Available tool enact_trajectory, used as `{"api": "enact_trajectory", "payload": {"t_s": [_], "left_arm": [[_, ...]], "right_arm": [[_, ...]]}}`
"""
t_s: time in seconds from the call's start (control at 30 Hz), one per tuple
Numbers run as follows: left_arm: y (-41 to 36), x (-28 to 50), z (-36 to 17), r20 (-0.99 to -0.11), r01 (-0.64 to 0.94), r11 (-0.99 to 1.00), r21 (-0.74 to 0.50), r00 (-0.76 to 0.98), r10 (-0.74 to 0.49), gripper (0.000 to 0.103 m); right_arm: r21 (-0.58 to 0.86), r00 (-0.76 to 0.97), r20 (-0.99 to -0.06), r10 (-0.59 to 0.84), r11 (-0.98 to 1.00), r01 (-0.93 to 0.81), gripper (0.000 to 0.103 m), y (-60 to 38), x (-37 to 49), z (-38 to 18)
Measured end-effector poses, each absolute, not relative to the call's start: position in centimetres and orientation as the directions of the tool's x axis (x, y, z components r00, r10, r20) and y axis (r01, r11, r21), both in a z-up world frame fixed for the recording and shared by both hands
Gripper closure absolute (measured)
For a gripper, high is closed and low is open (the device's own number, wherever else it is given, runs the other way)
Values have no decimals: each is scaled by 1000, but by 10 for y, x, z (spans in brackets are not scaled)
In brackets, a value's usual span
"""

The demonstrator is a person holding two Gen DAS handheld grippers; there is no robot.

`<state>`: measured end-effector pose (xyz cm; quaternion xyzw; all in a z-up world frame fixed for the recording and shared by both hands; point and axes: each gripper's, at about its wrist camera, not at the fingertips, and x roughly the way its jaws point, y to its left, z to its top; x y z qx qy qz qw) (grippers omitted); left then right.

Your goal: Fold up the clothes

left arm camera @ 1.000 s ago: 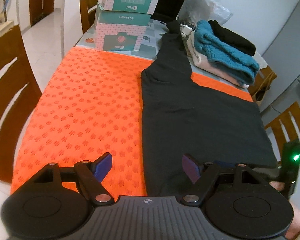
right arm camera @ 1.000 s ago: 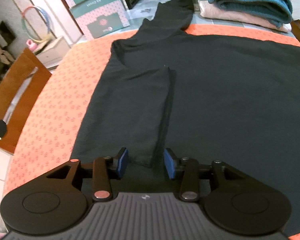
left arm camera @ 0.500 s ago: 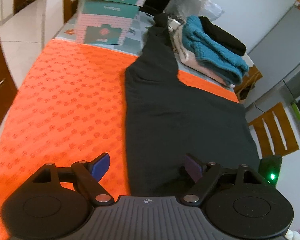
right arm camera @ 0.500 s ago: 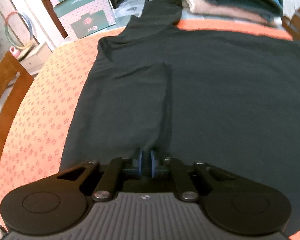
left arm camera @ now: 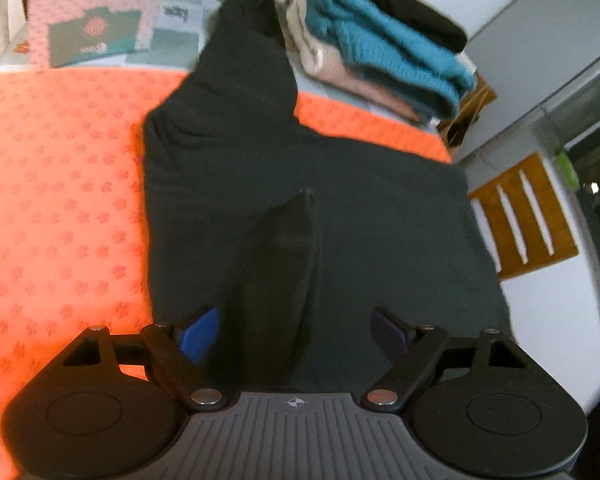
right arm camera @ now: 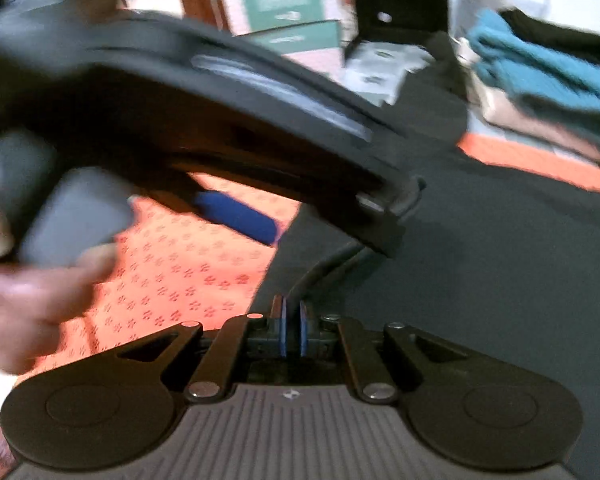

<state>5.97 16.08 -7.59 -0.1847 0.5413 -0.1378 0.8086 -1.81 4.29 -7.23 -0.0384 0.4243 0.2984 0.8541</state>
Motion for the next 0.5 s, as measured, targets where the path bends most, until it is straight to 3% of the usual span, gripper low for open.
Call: {"api": "enact_trajectory", "payload": {"t_s": [0.03,0.1,0.17,0.5], "left_arm": [[159,64,-81,-831,23,895,-445,362,-422,24],[157,68,-89,-846,21,904,-427,344,-408,45],[161,69,-93,-858,15,918,-397,349,-377,93],[261,21,-93,-883,-248,914,-322,427,-195,94]], "right_arm": [[177,458,-748,481,809,-560,96,46,-19,-71],[160,450,-749,486,792,-589,96,52,-19,-69],[160,436,-749,499,775,-611,96,54,-20,-67],[205,371,-750,548,726,-657,87,40,-21,-54]]}}
